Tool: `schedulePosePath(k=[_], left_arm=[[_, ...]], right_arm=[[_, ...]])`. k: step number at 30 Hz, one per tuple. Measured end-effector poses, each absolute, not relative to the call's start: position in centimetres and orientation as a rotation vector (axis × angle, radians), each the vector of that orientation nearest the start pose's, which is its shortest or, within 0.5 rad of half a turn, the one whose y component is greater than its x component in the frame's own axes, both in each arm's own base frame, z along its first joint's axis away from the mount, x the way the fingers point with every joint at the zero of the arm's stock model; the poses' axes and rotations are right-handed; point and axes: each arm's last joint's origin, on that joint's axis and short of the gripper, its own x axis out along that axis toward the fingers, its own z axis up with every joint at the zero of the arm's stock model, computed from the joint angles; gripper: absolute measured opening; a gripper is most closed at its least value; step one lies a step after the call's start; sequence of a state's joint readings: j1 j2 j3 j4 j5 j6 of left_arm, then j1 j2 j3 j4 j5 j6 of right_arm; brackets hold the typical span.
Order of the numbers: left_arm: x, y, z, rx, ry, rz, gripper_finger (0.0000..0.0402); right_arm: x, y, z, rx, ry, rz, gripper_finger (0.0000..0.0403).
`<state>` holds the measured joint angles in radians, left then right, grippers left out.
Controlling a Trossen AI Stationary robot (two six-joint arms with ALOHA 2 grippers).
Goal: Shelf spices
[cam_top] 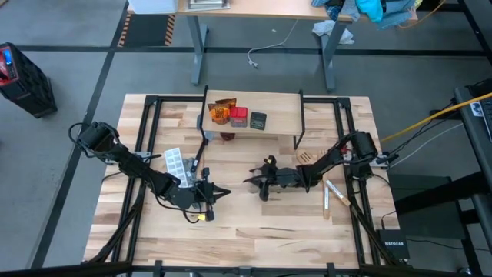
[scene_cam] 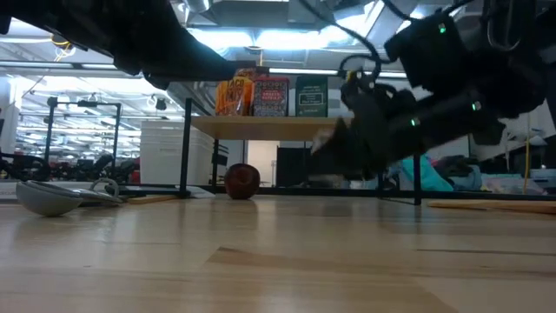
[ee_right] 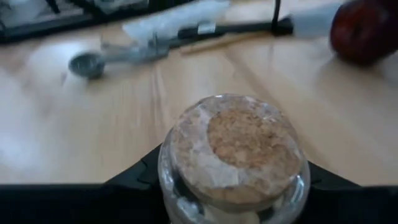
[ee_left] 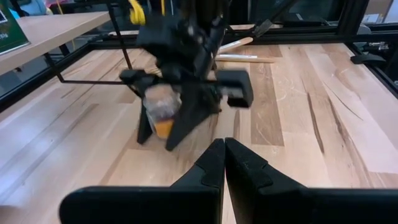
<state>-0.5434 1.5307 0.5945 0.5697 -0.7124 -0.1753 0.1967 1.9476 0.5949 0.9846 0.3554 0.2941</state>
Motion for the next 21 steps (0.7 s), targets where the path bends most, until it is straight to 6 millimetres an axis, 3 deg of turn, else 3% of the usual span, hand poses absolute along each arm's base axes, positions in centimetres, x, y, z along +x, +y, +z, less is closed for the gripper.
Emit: schedulePosePath(k=[5,14,21], left_arm=[[25.5,-13.2,17.3,0.038,0.287,0.194,0.0005],[25.5,-13.2,17.2,0.039,0.291,0.195,0.0005],[25.4,-13.4,17.2,0.039,0.290,0.187,0.0005]], right_arm=[[31.2,5.0,11.4,0.184,0.260,-0.249,0.0182],[29.8,4.1,16.2,0.007,0.228,-0.445,0.0182],[28.6,1.8,19.9,-0.091,0.161,-0.636,0.0182]])
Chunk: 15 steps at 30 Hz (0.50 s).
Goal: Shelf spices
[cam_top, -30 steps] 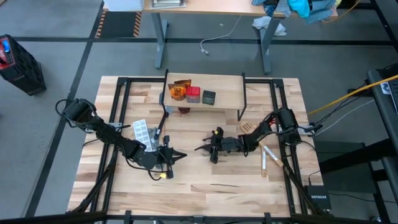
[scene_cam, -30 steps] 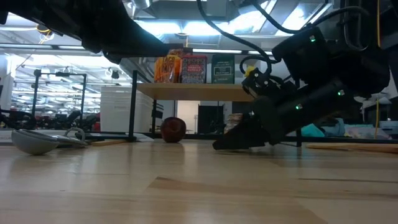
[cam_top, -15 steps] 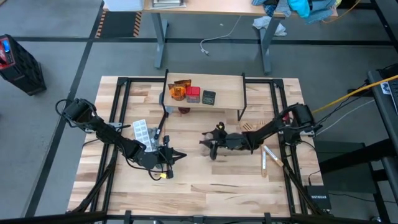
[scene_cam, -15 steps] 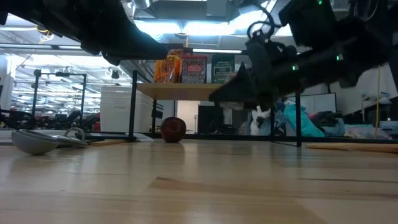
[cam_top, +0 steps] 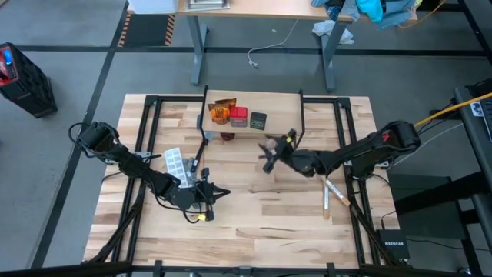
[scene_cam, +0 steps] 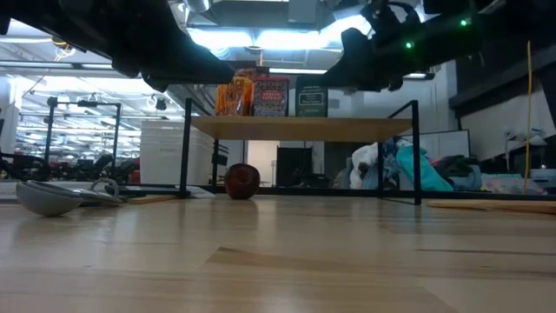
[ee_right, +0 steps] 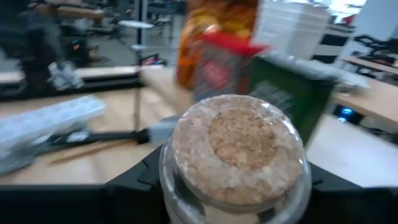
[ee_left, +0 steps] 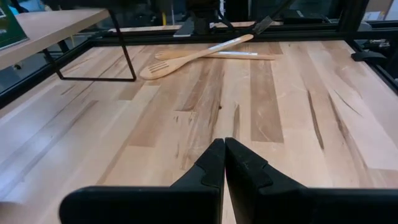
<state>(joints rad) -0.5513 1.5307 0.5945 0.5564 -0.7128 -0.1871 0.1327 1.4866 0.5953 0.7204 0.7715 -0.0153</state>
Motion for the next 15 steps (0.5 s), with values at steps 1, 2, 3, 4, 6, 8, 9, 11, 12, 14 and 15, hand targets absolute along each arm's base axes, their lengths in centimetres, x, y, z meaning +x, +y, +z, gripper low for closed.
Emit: schedulePosePath(k=[1,2,3,4,6,8,9,11,12,14,15], left_arm=[[25.3,-13.5,17.2,0.040,0.290,0.184,0.0005],[25.3,-13.6,17.2,0.040,0.289,0.180,0.0005],[25.2,-13.7,17.2,0.040,0.289,0.176,0.0005],[25.2,-13.7,17.2,0.039,0.289,0.173,0.0005],[25.1,-13.9,17.2,0.033,0.288,0.167,0.0005],[25.0,-14.0,17.2,0.031,0.287,0.163,0.0005],[25.0,-14.0,17.2,0.030,0.287,0.163,0.0005],[25.0,-14.0,17.2,0.028,0.287,0.164,0.0005],[25.0,-14.0,17.2,0.028,0.287,0.164,0.0005],[25.0,-14.0,17.2,0.028,0.287,0.164,0.0005],[25.0,-14.0,17.2,0.028,0.287,0.164,0.0005]], right_arm=[[28.4,1.3,20.3,-0.092,0.151,-0.654,0.0182],[28.3,0.8,20.6,-0.093,0.147,-0.671,0.0182],[28.2,0.4,20.9,-0.090,0.141,-0.687,0.0182],[28.1,-0.1,21.1,-0.088,0.139,-0.703,0.0182],[27.9,-0.8,21.2,-0.091,0.147,-0.724,0.0182],[27.8,-1.5,21.3,-0.093,0.159,-0.741,0.0182],[27.7,-1.8,21.3,-0.094,0.167,-0.743,0.0182],[27.6,-2.4,21.1,-0.100,0.191,-0.758,0.0182],[27.6,-2.6,21.0,-0.104,0.204,-0.766,0.0182],[27.5,-3.0,20.8,-0.104,0.222,-0.775,0.0182],[27.5,-3.2,20.7,-0.102,0.230,-0.779,0.0182]])
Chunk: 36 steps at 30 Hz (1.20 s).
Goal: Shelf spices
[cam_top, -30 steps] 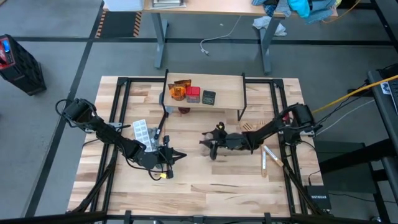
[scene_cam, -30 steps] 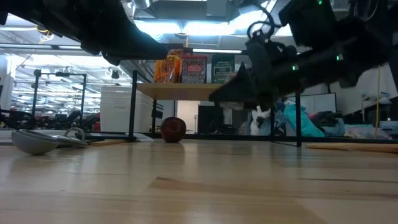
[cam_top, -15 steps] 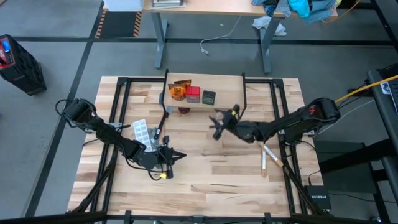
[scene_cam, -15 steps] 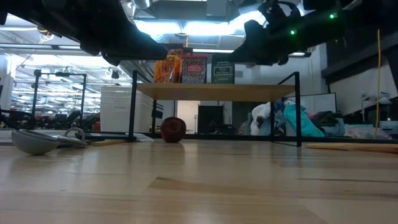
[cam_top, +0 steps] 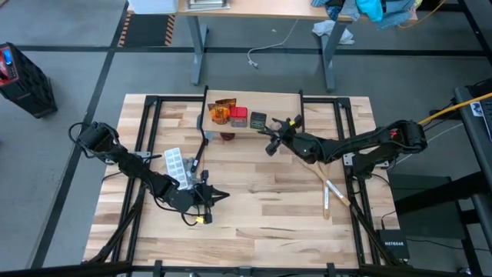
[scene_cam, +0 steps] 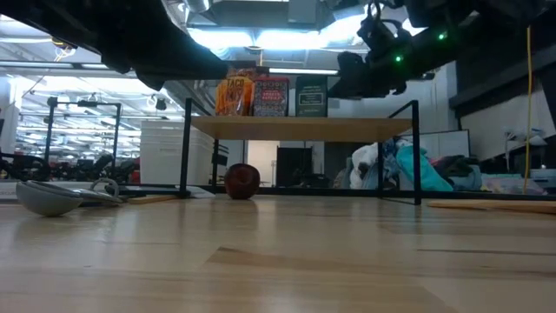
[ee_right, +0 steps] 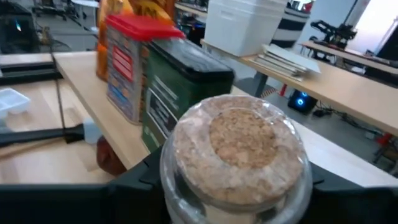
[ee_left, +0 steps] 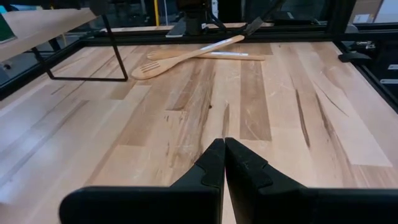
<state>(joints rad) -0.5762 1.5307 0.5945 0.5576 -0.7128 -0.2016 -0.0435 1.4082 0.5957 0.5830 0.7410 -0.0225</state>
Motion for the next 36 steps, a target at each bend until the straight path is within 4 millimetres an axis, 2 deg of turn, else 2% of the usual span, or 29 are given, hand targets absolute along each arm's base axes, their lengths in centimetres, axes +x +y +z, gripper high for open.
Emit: schedulePosePath(k=[15,22,32,36], left_arm=[[25.0,-14.0,17.2,0.028,0.288,0.164,0.0005],[25.0,-14.0,17.2,0.028,0.288,0.164,0.0005],[25.0,-14.0,17.2,0.028,0.288,0.164,0.0005],[25.0,-14.0,17.2,0.028,0.288,0.164,0.0005]], right_arm=[[27.3,-3.4,20.3,-0.112,0.268,-0.840,0.0182],[27.0,-5.0,20.2,-0.098,0.280,-0.883,0.0182],[26.6,-8.4,20.2,0.023,0.256,-0.820,0.0182],[26.5,-8.7,20.2,0.031,0.257,-0.792,0.0182]])
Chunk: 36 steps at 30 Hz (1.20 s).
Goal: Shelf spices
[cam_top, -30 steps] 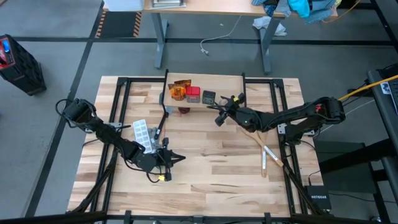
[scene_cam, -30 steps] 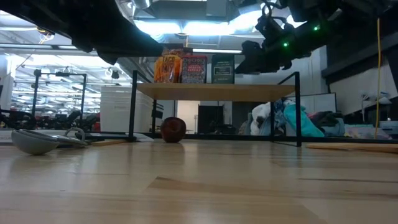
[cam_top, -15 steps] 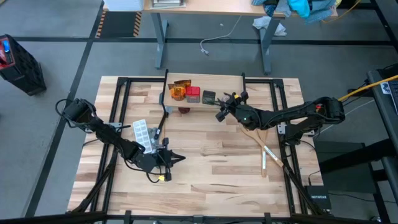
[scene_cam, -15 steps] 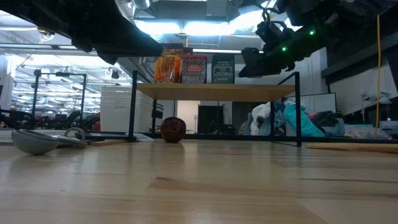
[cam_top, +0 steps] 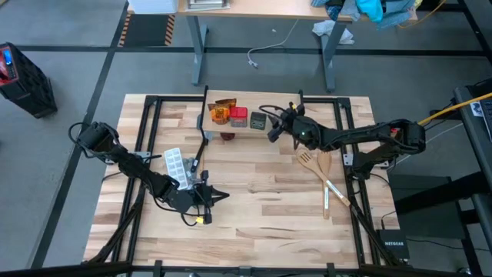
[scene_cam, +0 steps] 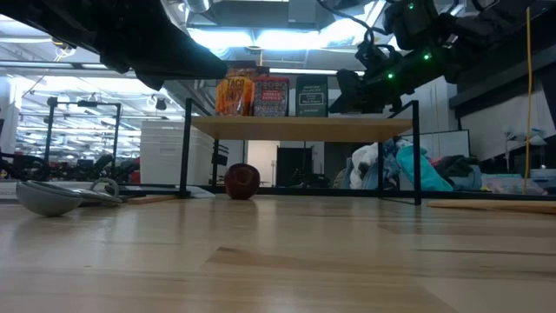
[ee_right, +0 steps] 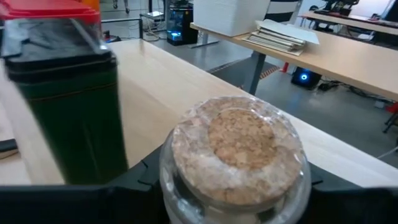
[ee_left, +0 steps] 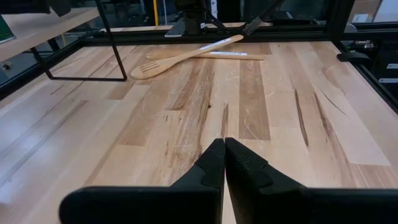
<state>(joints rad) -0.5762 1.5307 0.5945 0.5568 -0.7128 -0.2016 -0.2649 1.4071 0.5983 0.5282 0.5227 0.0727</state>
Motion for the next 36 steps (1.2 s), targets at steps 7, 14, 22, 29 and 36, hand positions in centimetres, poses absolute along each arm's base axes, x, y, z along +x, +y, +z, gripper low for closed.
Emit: schedulePosePath(k=[7,14,22,29,36], left_arm=[[25.04,-14.01,17.24,0.028,0.287,0.164,0.0005],[25.04,-14.01,17.24,0.028,0.287,0.164,0.0005],[25.04,-14.01,17.24,0.028,0.288,0.164,0.0005],[25.04,-14.01,17.24,0.028,0.287,0.164,0.0005],[25.04,-14.01,17.24,0.022,0.287,0.165,0.0005]], right_arm=[[26.54,-8.62,20.20,0.035,0.260,-0.789,0.0253],[26.53,-8.62,20.18,0.035,0.261,-0.789,0.0271],[26.52,-8.63,20.15,0.030,0.264,-0.795,0.0249],[26.51,-8.63,20.14,0.029,0.263,-0.797,0.0243],[26.26,-8.57,20.88,0.022,0.223,-0.796,0.0243]])
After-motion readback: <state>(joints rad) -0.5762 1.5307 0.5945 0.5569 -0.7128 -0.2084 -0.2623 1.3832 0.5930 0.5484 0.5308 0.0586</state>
